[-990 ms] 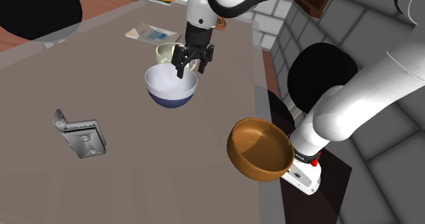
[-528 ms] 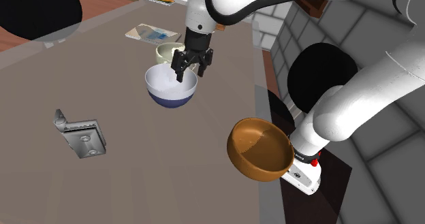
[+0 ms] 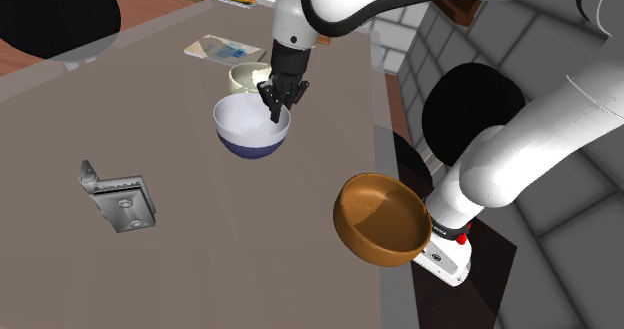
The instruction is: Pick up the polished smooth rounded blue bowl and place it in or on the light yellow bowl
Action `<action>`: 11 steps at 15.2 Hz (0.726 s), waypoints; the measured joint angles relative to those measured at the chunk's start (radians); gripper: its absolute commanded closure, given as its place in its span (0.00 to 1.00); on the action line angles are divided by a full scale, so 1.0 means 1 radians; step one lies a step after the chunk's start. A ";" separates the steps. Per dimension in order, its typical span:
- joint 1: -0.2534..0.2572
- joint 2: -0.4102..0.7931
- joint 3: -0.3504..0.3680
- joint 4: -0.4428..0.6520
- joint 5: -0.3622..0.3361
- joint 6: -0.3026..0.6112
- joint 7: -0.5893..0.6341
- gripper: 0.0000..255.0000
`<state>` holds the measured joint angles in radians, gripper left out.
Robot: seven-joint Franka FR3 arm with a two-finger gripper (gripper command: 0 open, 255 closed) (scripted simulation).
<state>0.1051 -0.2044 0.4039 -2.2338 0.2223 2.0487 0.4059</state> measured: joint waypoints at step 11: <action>-0.001 -0.027 -0.008 0.055 0.001 -0.082 0.005 1.00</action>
<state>0.1040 -0.2317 0.3959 -2.1793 0.2235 1.9666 0.4104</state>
